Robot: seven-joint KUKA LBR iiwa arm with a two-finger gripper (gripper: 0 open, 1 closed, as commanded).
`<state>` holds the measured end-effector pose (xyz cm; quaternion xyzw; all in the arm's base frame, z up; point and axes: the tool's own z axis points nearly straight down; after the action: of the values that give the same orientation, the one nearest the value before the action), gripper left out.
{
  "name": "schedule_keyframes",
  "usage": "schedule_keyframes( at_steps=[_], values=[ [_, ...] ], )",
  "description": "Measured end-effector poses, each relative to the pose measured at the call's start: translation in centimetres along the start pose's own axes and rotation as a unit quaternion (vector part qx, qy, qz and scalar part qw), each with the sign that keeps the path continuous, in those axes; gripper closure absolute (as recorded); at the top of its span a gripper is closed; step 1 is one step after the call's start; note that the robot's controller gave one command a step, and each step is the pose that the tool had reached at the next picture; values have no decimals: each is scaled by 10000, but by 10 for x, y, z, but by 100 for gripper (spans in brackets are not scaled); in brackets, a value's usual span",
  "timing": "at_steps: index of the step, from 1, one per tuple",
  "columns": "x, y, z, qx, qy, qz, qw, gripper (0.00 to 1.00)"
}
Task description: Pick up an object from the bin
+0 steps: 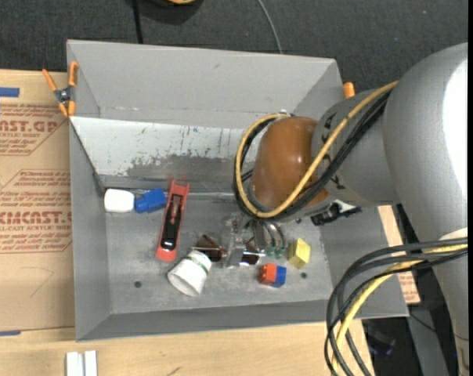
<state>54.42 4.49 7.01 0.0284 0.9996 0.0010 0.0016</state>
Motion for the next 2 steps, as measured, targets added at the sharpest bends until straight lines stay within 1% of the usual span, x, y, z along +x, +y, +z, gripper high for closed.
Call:
schedule_keyframes(
  at_steps=[1,2],
  values=[
    [4,-1,-39,8,49,-80,10000,100],
    [-3,-1,-75,-2,-28,-70,10000,100]
  ],
)
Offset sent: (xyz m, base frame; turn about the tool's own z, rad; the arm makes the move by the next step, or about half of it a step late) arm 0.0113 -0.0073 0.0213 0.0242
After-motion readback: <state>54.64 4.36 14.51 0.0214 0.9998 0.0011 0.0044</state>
